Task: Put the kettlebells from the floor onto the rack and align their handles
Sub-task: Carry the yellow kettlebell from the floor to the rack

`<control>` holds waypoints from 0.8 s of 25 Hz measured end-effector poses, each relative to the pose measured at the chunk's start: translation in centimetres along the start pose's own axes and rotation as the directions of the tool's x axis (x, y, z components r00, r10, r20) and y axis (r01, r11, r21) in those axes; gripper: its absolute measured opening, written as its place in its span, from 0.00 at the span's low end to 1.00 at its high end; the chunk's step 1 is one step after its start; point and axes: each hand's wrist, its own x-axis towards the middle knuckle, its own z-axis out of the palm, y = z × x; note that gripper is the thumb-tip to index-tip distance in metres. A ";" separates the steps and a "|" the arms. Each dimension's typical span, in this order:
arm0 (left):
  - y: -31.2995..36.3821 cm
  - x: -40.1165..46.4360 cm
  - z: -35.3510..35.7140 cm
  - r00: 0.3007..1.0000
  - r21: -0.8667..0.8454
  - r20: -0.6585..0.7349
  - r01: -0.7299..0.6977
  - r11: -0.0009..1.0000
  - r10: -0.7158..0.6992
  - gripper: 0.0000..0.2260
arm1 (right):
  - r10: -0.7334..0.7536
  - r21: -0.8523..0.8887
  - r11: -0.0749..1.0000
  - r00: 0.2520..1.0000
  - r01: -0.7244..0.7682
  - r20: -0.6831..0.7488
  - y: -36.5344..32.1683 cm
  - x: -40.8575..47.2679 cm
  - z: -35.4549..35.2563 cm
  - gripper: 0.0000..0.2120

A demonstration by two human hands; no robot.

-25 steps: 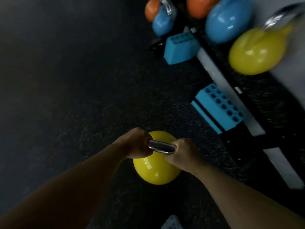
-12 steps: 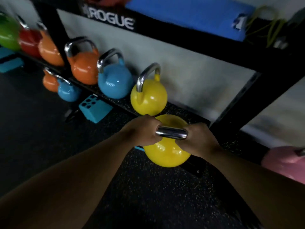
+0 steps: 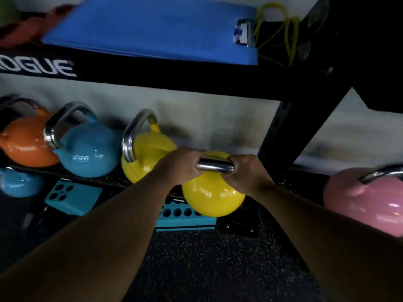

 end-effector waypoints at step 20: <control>-1.4 6.0 1.3 0.985 -0.104 -0.123 0.106 0.989 -0.119 0.11 | 0.169 0.112 0.979 0.985 -0.172 0.031 1.5 5.3 -0.2 0.08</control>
